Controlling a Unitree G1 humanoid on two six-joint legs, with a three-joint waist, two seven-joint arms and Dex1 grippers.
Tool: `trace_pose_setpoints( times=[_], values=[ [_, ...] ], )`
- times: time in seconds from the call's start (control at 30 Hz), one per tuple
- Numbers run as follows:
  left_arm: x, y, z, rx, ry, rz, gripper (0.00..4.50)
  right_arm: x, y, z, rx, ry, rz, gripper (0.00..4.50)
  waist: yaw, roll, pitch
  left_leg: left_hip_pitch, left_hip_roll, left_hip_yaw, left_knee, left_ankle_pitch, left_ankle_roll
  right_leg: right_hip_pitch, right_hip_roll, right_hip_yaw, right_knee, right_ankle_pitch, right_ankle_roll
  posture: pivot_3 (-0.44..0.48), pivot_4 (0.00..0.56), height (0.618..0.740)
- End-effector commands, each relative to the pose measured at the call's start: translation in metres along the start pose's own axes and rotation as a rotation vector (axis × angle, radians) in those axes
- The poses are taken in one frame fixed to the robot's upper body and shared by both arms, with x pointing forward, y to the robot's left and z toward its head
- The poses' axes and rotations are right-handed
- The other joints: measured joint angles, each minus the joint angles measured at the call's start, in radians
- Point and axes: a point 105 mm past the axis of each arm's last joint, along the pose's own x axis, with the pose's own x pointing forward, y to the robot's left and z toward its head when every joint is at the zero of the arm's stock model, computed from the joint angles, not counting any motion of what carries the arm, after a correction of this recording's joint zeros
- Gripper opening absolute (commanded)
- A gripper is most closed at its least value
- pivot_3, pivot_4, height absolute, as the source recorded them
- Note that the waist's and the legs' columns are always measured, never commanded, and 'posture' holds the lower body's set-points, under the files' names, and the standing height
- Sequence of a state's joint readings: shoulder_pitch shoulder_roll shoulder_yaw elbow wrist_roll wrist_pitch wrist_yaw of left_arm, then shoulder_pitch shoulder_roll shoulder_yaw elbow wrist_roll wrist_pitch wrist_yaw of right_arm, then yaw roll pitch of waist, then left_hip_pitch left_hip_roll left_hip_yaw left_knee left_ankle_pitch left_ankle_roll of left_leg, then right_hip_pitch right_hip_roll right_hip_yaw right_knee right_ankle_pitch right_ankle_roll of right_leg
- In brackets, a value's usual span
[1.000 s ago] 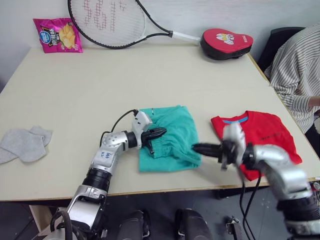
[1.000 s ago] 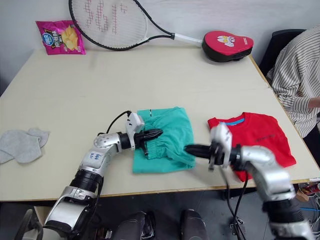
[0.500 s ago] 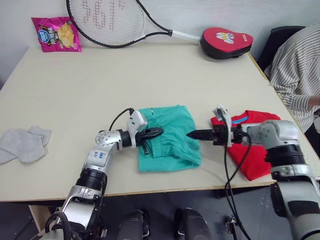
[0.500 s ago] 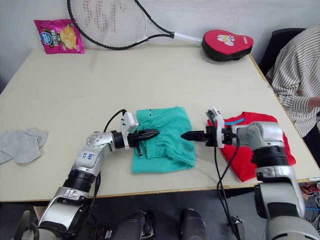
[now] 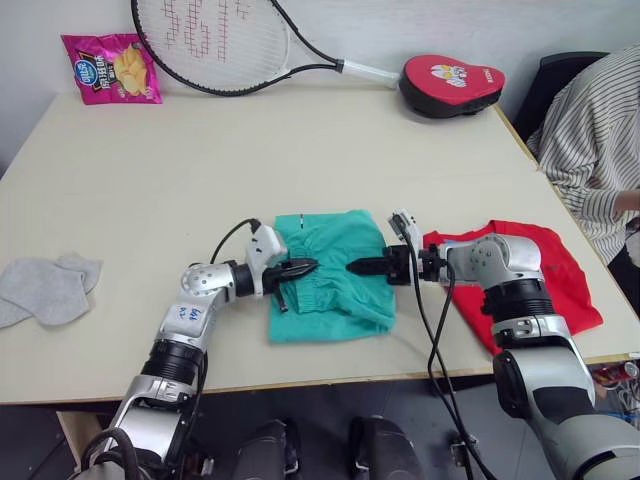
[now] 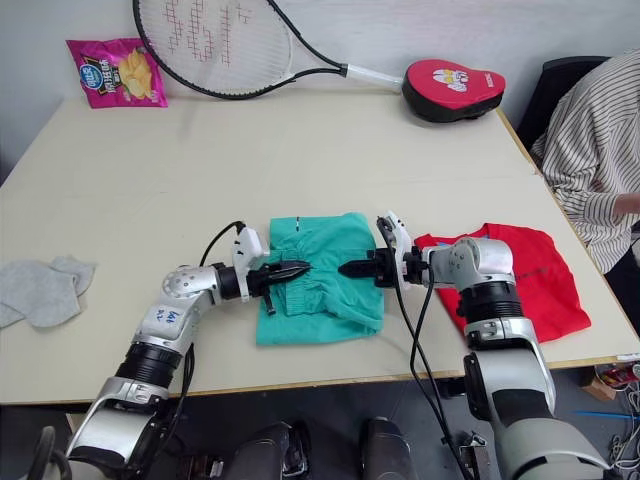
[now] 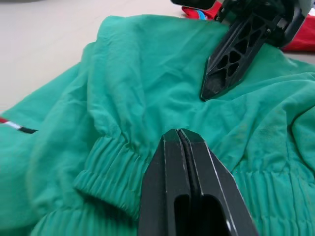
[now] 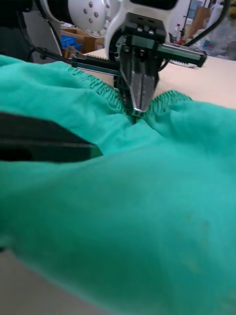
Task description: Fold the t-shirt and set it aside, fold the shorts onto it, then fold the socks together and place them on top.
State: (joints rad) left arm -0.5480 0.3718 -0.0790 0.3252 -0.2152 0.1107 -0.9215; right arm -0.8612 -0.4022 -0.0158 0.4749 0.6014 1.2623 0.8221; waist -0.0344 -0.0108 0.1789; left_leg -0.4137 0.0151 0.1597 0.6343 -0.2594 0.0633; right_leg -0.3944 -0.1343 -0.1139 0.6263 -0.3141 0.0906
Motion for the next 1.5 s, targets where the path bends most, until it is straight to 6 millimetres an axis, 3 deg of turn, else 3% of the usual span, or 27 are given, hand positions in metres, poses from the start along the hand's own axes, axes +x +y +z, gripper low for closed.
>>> trace_pose_setpoints(
  times=[0.03, 0.13, 0.2, 0.27, 0.47, 0.63, 0.67, 0.9, 0.97, 1.03, 1.17, 1.33, 1.43, 1.5],
  values=[
    [-0.007, 0.001, 0.023, 0.003, -0.071, -0.039, 0.0, -0.031, 0.031, 0.007, -0.119, -0.025, 0.108, 0.02, 0.007, 0.0, 0.0, -0.001, 0.0, -0.001, 0.0, 0.0, 0.0, 0.0, 0.0, 0.0, 0.0, 0.0, 0.0, 0.0, 0.15, 0.74],
    [-0.016, -0.01, 0.038, -0.047, -0.129, -0.113, 0.0, -0.065, 0.057, 0.005, -0.213, -0.009, 0.175, 0.02, 0.009, 0.001, 0.001, -0.012, 0.0, -0.003, 0.001, 0.0, 0.001, -0.008, 0.0, -0.003, 0.001, 0.001, 0.001, 0.0, 0.15, 0.74],
    [-0.023, -0.016, 0.049, -0.056, -0.159, -0.129, 0.39, -0.09, 0.067, 0.005, -0.287, -0.014, 0.188, 0.0, 0.009, 0.001, 0.001, -0.012, -0.001, -0.003, 0.003, 0.0, 0.002, -0.007, 0.0, -0.004, 0.0, 0.001, 0.002, 0.0, 0.15, 0.74],
    [-0.031, -0.031, 0.052, -0.068, -0.145, -0.196, 0.85, -0.119, 0.065, 0.004, -0.321, 0.011, 0.114, 0.0, 0.009, 0.001, 0.001, -0.011, -0.001, -0.003, 0.003, -0.001, 0.003, -0.004, 0.0, -0.005, -0.002, 0.001, 0.002, 0.0, 0.15, 0.74],
    [-0.044, -0.058, 0.066, -0.106, -0.188, -0.248, 2.74, -0.222, 0.025, 0.0, -0.352, 0.059, -0.247, 0.0, 0.015, 0.003, 0.002, -0.009, -0.001, -0.004, 0.003, -0.003, 0.005, 0.0, 0.0, -0.006, -0.01, 0.002, 0.003, 0.0, 0.15, 0.74],
    [-0.052, -0.062, 0.081, -0.05, -0.251, -0.26, 4.34, -0.284, -0.014, -0.02, -0.314, 0.14, -0.474, 0.0, 0.012, 0.003, 0.002, -0.007, -0.001, -0.004, 0.006, -0.005, -0.001, 0.001, 0.0, -0.004, -0.008, 0.003, 0.004, 0.0, 0.15, 0.74],
    [-0.054, -0.063, 0.083, -0.04, -0.263, -0.27, 4.43, -0.293, -0.027, -0.023, -0.321, 0.144, -0.532, 0.0, 0.009, 0.003, 0.002, -0.007, -0.001, -0.004, 0.006, -0.005, -0.002, 0.001, 0.0, -0.004, -0.008, 0.003, 0.004, 0.0, 0.15, 0.74],
    [-0.056, -0.065, 0.088, -0.005, -0.272, -0.297, 4.43, -0.296, -0.096, -0.023, -0.408, 0.072, -0.771, 0.0, 0.005, 0.005, 0.003, -0.007, 0.001, -0.001, 0.01, -0.002, 0.001, 0.0, 0.003, -0.003, -0.005, 0.003, 0.004, 0.0, 0.15, 0.74],
    [-0.056, -0.066, 0.088, -0.002, -0.266, -0.3, 4.43, -0.294, -0.105, -0.025, -0.417, 0.083, -0.801, 0.0, 0.007, 0.007, 0.004, -0.007, 0.001, -0.001, 0.011, -0.002, 0.001, 0.0, 0.003, -0.003, -0.005, 0.003, 0.004, 0.0, 0.15, 0.74],
    [-0.058, -0.065, 0.088, -0.003, -0.258, -0.297, 4.43, -0.287, -0.103, -0.014, -0.49, 0.011, -0.776, 0.0, 0.011, 0.009, 0.005, -0.008, 0.001, -0.001, 0.013, -0.002, 0.001, 0.001, 0.002, -0.003, -0.005, 0.003, 0.004, 0.0, 0.15, 0.74],
    [-0.061, -0.064, 0.082, -0.023, -0.216, -0.307, 4.5, -0.29, -0.097, -0.013, -0.506, 0.013, -0.755, 1.08, 0.008, 0.009, 0.005, -0.008, 0.001, -0.001, 0.013, -0.002, 0.001, 0.001, 0.003, -0.003, -0.004, 0.003, 0.004, 0.0, 0.15, 0.74],
    [-0.071, -0.044, 0.075, 0.089, -0.211, -0.164, 4.5, -0.325, -0.074, -0.002, -0.648, 0.011, -0.843, 2.87, 0.013, 0.015, 0.007, -0.008, 0.001, -0.001, 0.013, -0.002, 0.002, 0.001, 0.002, -0.003, -0.004, 0.003, 0.004, 0.0, 0.15, 0.74],
    [-0.092, -0.032, 0.05, 0.045, -0.142, -0.079, 4.5, -0.33, -0.046, 0.014, -0.887, 0.009, -0.828, 3.94, 0.008, 0.017, 0.007, -0.008, 0.0, -0.001, 0.013, -0.002, 0.002, 0.001, 0.002, -0.003, -0.004, 0.003, 0.004, 0.0, 0.15, 0.74],
    [-0.107, -0.028, 0.033, 0.04, -0.095, -0.025, 4.5, -0.321, -0.031, 0.024, -1.136, 0.032, -0.837, 4.48, 0.0, 0.017, 0.008, -0.007, 0.002, -0.001, 0.012, -0.002, 0.001, 0.001, 0.003, -0.003, -0.005, 0.002, 0.004, 0.0, 0.15, 0.74]
  ],
)
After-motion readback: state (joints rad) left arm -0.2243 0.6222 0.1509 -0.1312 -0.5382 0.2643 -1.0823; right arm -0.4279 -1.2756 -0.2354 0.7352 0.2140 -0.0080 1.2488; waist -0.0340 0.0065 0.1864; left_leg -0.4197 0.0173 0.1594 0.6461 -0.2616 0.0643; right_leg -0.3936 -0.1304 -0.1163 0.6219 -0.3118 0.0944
